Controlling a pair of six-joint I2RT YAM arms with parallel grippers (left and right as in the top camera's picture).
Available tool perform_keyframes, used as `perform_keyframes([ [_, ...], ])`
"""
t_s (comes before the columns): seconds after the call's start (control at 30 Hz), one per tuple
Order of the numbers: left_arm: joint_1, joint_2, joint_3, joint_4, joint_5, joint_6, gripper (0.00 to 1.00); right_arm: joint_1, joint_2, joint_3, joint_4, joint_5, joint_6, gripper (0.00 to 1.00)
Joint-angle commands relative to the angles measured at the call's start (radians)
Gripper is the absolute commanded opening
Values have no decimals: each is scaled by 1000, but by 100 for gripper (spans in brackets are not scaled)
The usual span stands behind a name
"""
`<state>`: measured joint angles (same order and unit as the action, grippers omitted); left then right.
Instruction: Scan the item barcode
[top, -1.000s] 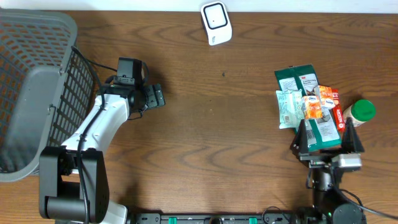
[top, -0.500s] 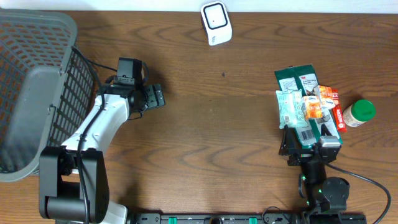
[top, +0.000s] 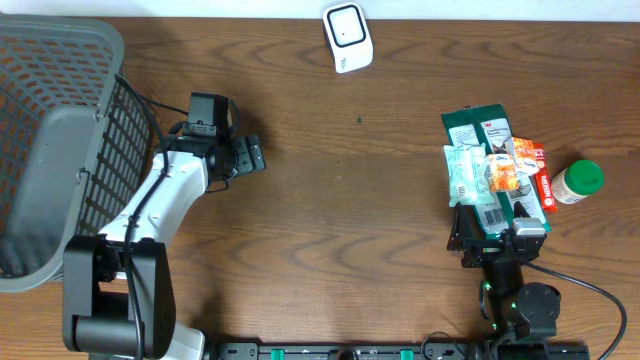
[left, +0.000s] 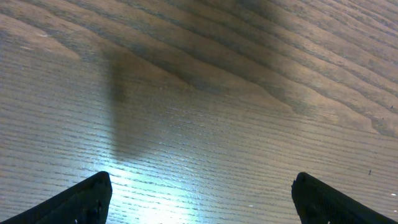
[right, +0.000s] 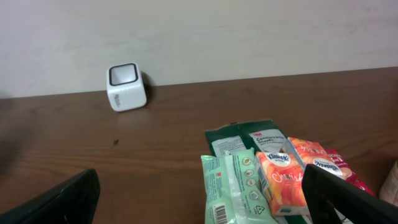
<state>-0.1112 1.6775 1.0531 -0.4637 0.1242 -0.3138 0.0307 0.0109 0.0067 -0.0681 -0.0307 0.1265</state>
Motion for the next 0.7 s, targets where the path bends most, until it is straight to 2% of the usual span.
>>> perform_keyframes([
  [0.0, 3, 1, -8, 0, -10, 6, 93, 8, -5, -2, -4, -4, 15, 99],
  [0.47, 3, -3, -8, 0, -10, 6, 94, 8, -5, -2, -4, -4, 15, 99],
  [0.57, 3, -58, -8, 0, -10, 6, 93, 8, -5, -2, -4, -4, 15, 99],
  [0.67, 3, -190, -8, 0, -10, 6, 93, 8, -5, -2, -4, -4, 15, 99],
])
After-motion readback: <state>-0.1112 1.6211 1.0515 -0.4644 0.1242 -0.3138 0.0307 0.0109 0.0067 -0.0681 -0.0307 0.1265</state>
